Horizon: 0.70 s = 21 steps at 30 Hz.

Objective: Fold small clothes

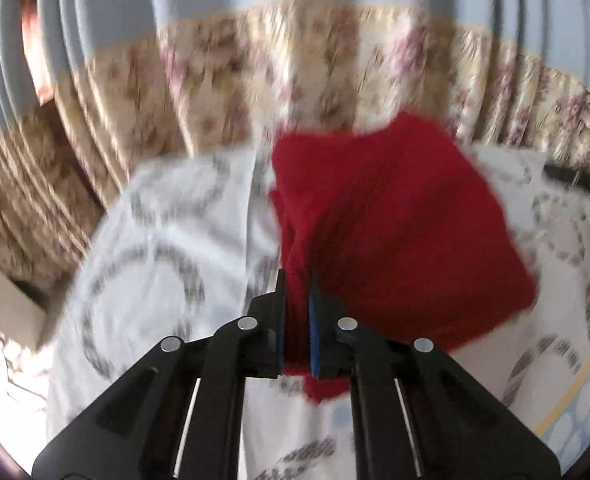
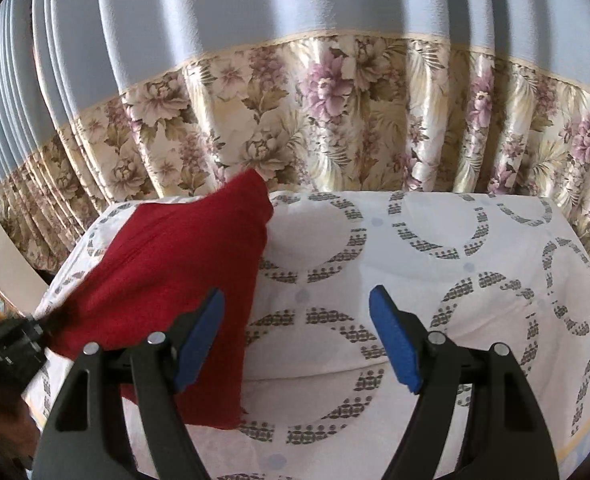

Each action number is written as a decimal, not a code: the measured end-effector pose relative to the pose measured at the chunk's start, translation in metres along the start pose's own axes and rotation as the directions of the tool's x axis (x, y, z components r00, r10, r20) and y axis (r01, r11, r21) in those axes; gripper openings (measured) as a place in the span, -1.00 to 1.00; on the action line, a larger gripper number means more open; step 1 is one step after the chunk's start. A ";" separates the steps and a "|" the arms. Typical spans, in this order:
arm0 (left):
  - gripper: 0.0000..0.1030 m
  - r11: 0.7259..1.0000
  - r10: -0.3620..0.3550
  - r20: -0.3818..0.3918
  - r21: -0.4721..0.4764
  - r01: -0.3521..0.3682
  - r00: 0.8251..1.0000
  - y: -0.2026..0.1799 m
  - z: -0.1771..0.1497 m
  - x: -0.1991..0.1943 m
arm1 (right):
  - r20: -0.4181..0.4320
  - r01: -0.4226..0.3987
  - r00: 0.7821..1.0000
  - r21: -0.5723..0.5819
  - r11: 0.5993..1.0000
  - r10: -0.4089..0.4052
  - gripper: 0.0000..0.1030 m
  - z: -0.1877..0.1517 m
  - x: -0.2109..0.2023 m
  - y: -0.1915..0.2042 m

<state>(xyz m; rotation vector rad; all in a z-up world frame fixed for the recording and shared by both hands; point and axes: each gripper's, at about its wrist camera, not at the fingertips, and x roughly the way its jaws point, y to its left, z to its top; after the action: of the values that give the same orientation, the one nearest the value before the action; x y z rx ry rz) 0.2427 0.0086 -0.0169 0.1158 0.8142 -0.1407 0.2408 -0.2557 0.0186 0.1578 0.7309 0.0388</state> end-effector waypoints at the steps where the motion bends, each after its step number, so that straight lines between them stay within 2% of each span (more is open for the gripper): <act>1: -0.87 1.000 0.010 -0.012 -0.004 -0.010 1.000 0.003 -0.009 0.005 | -0.005 -0.001 1.000 -0.004 1.000 0.000 0.47 -0.001 0.002 0.002; 4: -0.87 0.999 0.032 -0.033 -0.005 -0.032 0.999 0.003 -0.032 0.020 | -0.026 0.000 1.000 -0.020 1.000 -0.001 0.47 -0.005 0.010 0.006; 6: -0.86 0.999 0.042 -0.016 -0.014 -0.042 0.999 0.002 -0.034 0.021 | -0.037 0.000 0.999 -0.026 1.000 -0.001 0.47 -0.007 0.013 0.008; 9: -0.73 0.999 0.029 -0.005 -0.027 -0.029 1.000 0.005 -0.030 0.021 | -0.039 -0.003 0.999 -0.032 0.999 0.001 0.47 -0.007 0.015 0.010; 10: -0.49 0.999 0.038 -0.004 -0.021 -0.038 0.999 0.005 -0.028 0.021 | -0.038 -0.004 0.999 -0.034 0.999 0.003 0.47 -0.007 0.016 0.010; 11: -0.06 0.998 0.058 -0.002 -0.019 -0.058 0.998 0.006 -0.026 0.018 | -0.036 -0.004 0.999 -0.035 0.999 0.002 0.48 -0.006 0.016 0.010; 12: 0.07 0.997 0.077 0.000 -0.022 -0.077 0.997 0.008 -0.023 0.015 | -0.035 -0.002 0.999 -0.032 0.999 0.001 0.49 -0.006 0.016 0.009; 16: 0.16 0.997 0.050 0.031 -0.064 -0.048 0.998 0.020 -0.008 -0.011 | -0.029 -0.002 1.000 -0.023 1.000 0.001 0.49 -0.001 0.020 0.005; 19: 0.22 0.995 0.061 0.116 -0.091 -0.051 0.991 0.028 0.015 -0.046 | -0.023 -0.001 1.000 -0.033 0.999 0.000 0.50 0.005 0.025 0.002; 21: 0.31 0.995 0.041 0.155 -0.097 -0.026 0.987 0.029 0.036 -0.061 | -0.021 0.000 1.000 -0.035 0.999 -0.001 0.50 0.011 0.029 0.002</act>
<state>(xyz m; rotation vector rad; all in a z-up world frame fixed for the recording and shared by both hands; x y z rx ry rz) 0.2322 0.0363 0.0534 0.0288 0.6607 -0.0785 0.2700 -0.2526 0.0076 0.1239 0.7509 0.0530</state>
